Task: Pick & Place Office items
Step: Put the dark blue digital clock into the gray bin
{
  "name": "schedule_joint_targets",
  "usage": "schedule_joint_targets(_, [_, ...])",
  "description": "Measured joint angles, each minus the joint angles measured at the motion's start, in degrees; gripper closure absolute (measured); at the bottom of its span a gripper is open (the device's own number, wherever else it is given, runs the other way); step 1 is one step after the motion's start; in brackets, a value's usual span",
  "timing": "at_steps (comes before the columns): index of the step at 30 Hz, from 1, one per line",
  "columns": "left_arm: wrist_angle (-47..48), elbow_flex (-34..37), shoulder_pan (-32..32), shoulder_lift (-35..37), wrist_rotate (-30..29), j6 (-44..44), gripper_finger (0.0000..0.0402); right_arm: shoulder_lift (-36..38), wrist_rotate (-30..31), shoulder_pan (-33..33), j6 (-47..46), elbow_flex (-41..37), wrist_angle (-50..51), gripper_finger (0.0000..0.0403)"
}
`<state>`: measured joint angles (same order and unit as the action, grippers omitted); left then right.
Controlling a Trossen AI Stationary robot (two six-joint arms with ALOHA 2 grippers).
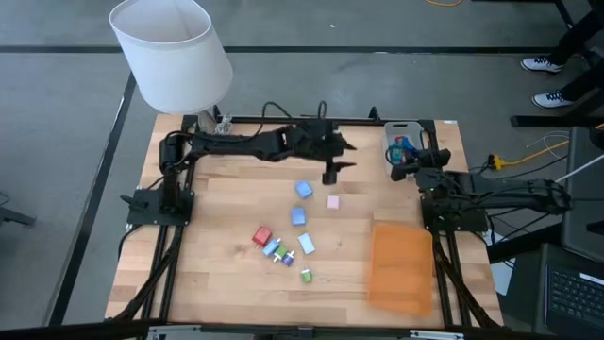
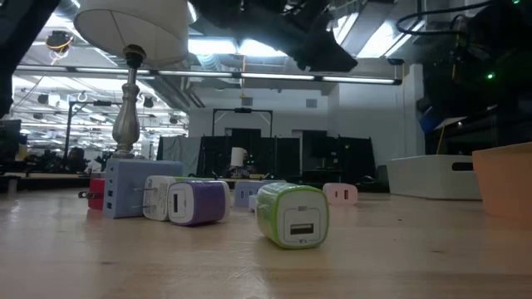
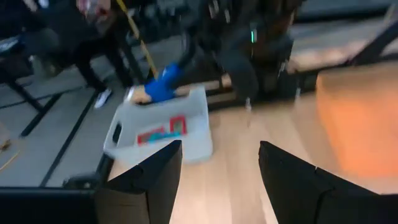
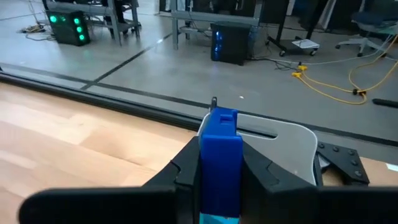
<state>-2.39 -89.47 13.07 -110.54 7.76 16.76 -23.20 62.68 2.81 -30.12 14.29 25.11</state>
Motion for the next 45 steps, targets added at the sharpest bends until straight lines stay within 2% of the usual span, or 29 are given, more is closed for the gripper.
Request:
schedule_joint_targets(2, [-3.9, 0.0, 1.4, 0.0, 4.2, -1.7, 0.0194, 1.2, -0.4, 0.0, 1.0, -0.1, -0.1, 0.0344])
schedule_joint_targets(4, [-8.0, 0.0, 2.3, 0.0, 5.7, -3.5, 0.0194, 2.1, -1.3, 0.0, 1.9, -0.2, -0.2, 0.0344])
schedule_joint_targets(7, [-10.7, 0.0, 1.9, 0.0, 1.4, -3.6, 0.0194, 2.8, -2.1, 0.0, 2.2, -0.2, -0.2, 0.0344])
schedule_joint_targets(11, [-11.3, 0.0, -0.2, 0.6, -5.5, 1.2, 0.0194, 2.9, -2.6, 0.0, 3.1, -0.2, -0.5, 0.0344])
schedule_joint_targets(14, [-11.3, 0.0, -1.3, 3.2, -6.1, 1.8, 0.0194, 2.9, -3.8, 0.0, 3.6, -0.1, -0.6, 0.0344])
schedule_joint_targets(18, [-7.8, 1.5, -3.6, 10.7, -6.2, 4.8, 0.0194, 2.9, -4.0, 0.0, 3.6, -0.1, -0.6, 0.0344])
schedule_joint_targets(22, [-7.0, 13.6, -4.9, 24.3, -9.9, 6.0, 0.0194, 2.9, -4.9, 0.0, 4.0, -0.2, -0.6, 0.0344])
schedule_joint_targets(29, [-12.3, 46.5, -4.3, 52.2, -18.4, -2.7, 0.0194, 2.9, -5.3, 0.0, 7.4, -0.1, -6.6, 0.0344])
schedule_joint_targets(32, [-15.7, 58.1, -5.4, 60.7, -22.6, -6.2, 0.0194, 2.9, -5.1, 0.2, 8.7, -0.1, -8.2, 0.0344])
schedule_joint_targets(34, [-17.3, 63.9, -6.3, 64.7, -23.1, -8.9, 0.0194, 2.9, -3.7, 0.8, 8.4, -0.1, -7.5, 0.0344])
schedule_joint_targets(38, [-20.6, 70.8, -7.9, 69.1, -24.3, -12.8, 0.0194, 2.8, -2.3, 2.4, 7.8, -0.6, -6.7, 0.0344])
schedule_joint_targets(45, [-31.1, 75.4, -11.6, 68.6, -26.6, -13.7, 0.0194, 2.7, -1.9, 7.7, 5.2, -4.0, -7.2, 0.0344])
